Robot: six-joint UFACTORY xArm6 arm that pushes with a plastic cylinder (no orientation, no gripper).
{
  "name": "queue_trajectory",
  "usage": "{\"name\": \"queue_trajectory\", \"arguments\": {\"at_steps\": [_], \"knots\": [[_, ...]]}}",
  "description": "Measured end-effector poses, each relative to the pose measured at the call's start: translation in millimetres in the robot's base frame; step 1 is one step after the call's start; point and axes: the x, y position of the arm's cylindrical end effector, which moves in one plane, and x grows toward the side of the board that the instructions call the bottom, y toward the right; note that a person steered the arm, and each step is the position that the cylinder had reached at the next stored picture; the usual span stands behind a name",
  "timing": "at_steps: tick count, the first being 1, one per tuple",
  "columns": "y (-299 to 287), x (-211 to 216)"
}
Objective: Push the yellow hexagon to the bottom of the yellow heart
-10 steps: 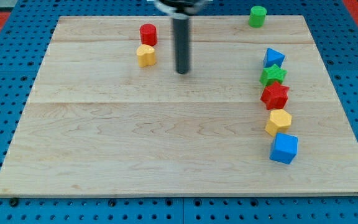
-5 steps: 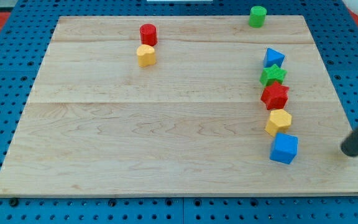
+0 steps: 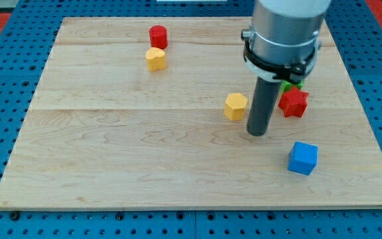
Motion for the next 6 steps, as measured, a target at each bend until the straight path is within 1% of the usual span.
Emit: {"name": "queue_trajectory", "arguments": {"at_steps": [1, 3, 4, 5, 6], "knots": [[22.1, -15.0], [-112.3, -101.2], [-83.6, -96.0], [-58.1, -123.7], [-83.4, -161.1]]}}
